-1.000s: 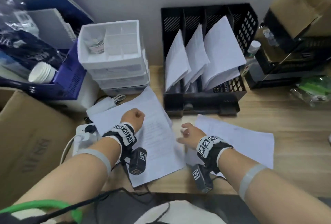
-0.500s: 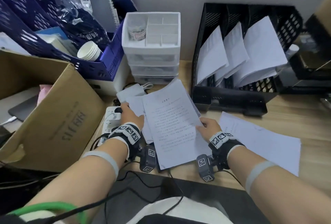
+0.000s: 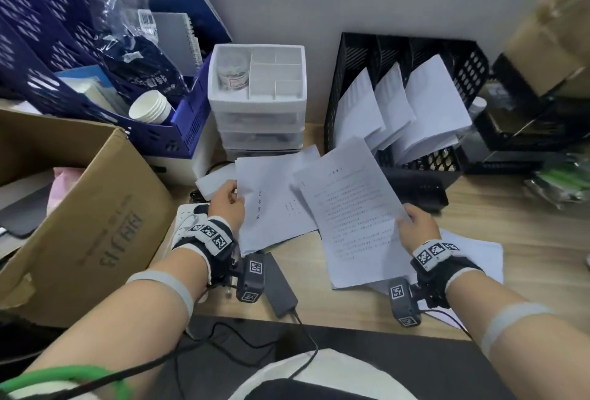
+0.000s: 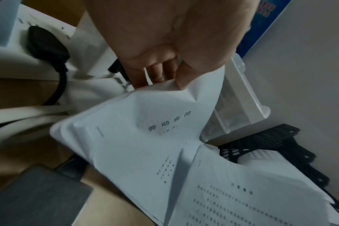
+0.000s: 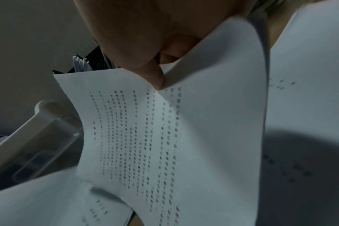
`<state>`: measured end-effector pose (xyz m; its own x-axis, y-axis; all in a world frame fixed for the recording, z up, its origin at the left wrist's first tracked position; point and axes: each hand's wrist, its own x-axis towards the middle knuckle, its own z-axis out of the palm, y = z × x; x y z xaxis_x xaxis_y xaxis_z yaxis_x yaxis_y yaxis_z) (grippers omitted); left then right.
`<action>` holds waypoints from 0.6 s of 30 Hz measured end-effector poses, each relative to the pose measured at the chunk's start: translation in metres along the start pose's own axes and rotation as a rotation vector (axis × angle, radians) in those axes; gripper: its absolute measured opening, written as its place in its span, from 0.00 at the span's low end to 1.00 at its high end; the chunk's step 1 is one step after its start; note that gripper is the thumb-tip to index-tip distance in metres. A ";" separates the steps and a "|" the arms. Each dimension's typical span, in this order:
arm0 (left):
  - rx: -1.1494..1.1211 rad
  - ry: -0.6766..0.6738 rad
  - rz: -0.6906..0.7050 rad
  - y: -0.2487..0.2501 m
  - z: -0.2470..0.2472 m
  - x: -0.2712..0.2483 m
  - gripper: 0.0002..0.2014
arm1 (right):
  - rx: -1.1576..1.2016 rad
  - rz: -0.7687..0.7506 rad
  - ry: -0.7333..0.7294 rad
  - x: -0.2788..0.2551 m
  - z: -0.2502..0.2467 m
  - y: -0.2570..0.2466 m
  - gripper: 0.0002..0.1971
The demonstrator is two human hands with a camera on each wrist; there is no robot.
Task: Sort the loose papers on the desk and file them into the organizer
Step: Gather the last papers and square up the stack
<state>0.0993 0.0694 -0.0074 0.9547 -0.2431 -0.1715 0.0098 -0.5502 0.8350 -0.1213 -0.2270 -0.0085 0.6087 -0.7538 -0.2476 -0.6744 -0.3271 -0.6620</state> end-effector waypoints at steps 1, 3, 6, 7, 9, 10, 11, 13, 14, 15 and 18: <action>-0.002 0.009 0.041 0.005 -0.002 0.002 0.12 | -0.008 0.023 0.018 0.000 -0.004 0.003 0.12; -0.048 0.002 0.105 0.020 -0.004 0.003 0.11 | -0.027 0.066 0.062 -0.001 -0.013 0.010 0.15; -0.116 -0.021 0.226 0.047 -0.006 0.002 0.10 | -0.053 0.127 0.127 0.000 -0.030 0.020 0.17; -0.133 -0.033 0.270 0.059 -0.005 -0.001 0.10 | -0.058 0.156 0.160 -0.001 -0.039 0.023 0.19; -0.178 -0.087 0.365 0.082 -0.003 -0.008 0.09 | -0.066 0.234 0.216 -0.004 -0.056 0.033 0.21; -0.206 -0.137 0.405 0.092 0.000 -0.010 0.09 | -0.070 0.282 0.236 -0.006 -0.064 0.039 0.21; -0.244 -0.207 0.420 0.101 0.005 -0.015 0.09 | -0.068 0.325 0.252 -0.008 -0.073 0.046 0.21; -0.353 -0.350 0.404 0.115 0.016 -0.023 0.06 | -0.067 0.380 0.260 -0.012 -0.087 0.062 0.19; -0.412 -0.417 0.394 0.121 0.024 -0.026 0.06 | -0.063 0.403 0.262 -0.015 -0.093 0.070 0.19; -0.458 -0.480 0.384 0.129 0.034 -0.031 0.06 | -0.059 0.427 0.269 -0.016 -0.101 0.079 0.19; -0.564 -0.651 0.348 0.152 0.070 -0.046 0.07 | -0.023 0.515 0.273 -0.023 -0.119 0.104 0.18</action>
<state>0.0364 -0.0589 0.0905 0.5773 -0.8163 0.0192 0.0602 0.0660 0.9960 -0.2550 -0.3112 0.0127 0.0720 -0.9376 -0.3403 -0.8655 0.1109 -0.4885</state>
